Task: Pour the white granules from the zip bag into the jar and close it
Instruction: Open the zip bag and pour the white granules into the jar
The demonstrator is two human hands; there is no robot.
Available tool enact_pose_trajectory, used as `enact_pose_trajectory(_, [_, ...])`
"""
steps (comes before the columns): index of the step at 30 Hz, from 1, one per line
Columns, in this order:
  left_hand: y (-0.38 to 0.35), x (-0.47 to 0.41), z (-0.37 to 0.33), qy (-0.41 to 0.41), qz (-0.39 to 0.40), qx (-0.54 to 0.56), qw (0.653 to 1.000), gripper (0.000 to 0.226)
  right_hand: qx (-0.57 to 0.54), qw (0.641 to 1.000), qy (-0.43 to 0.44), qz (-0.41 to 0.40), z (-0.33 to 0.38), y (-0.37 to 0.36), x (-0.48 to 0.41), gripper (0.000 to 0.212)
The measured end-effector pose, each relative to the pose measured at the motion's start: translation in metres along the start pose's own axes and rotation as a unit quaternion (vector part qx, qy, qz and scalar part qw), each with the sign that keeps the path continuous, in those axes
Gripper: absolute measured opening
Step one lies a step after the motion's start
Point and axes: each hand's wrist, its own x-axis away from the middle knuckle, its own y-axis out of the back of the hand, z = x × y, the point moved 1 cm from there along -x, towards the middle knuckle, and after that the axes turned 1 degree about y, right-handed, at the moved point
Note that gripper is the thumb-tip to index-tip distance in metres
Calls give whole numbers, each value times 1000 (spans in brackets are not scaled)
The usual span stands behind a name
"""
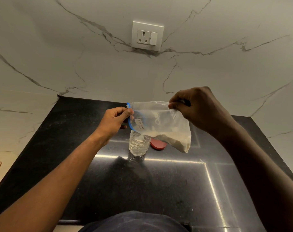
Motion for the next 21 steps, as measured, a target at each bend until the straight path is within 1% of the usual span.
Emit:
enact_pose_trajectory(9, [2, 0, 5, -1, -3, -1, 1000, 23, 8, 1000, 2, 25, 7, 1, -5, 9])
enact_pose_trajectory(21, [3, 0, 1, -1, -1, -3, 1000, 20, -4, 1000, -1, 18, 12, -2, -3, 7])
